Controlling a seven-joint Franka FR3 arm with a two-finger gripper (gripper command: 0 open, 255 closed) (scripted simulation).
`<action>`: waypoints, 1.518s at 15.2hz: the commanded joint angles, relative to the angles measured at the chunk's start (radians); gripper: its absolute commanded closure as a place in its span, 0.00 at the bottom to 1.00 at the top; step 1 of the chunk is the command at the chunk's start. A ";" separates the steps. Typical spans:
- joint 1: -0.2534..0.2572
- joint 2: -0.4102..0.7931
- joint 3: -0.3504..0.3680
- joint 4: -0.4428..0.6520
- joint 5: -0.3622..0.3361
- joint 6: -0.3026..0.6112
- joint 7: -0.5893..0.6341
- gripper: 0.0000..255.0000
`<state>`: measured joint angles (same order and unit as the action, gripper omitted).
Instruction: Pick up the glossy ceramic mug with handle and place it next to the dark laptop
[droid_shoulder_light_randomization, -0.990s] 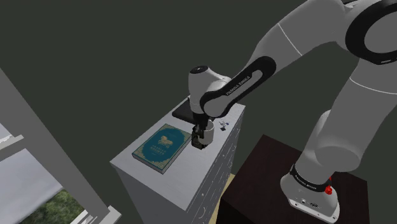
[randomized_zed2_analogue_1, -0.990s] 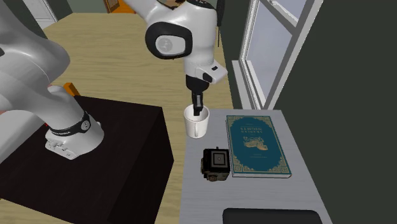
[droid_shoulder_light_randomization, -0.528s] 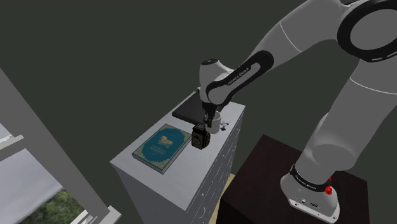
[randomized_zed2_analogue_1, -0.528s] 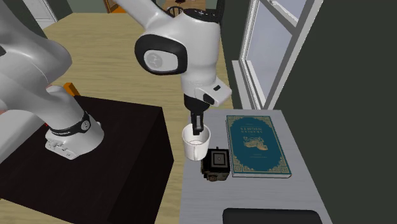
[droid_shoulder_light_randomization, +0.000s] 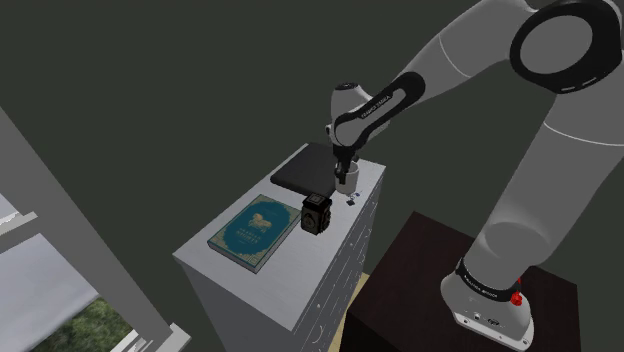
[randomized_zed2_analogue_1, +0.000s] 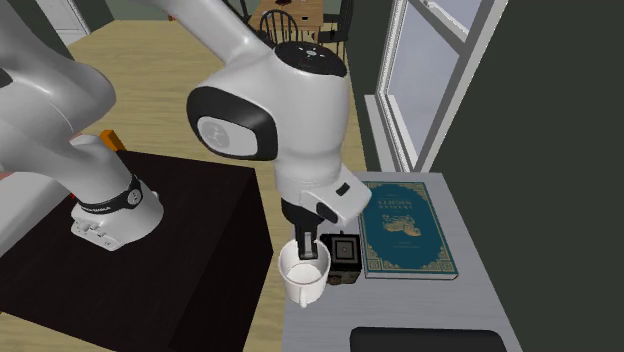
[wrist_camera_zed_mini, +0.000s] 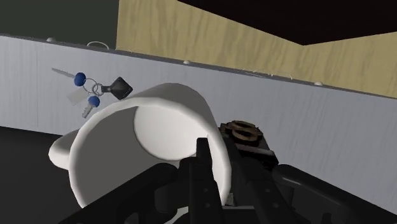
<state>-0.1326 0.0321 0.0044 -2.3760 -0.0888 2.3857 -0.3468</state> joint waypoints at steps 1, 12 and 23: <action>-0.028 0.020 -0.026 0.028 0.001 -0.005 -0.057 1.00; -0.172 0.187 -0.128 0.253 0.037 -0.047 -0.328 1.00; -0.329 0.434 -0.171 0.623 0.103 -0.162 -0.558 1.00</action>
<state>-0.4456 0.4314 -0.1656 -1.8075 0.0069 2.2429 -0.8841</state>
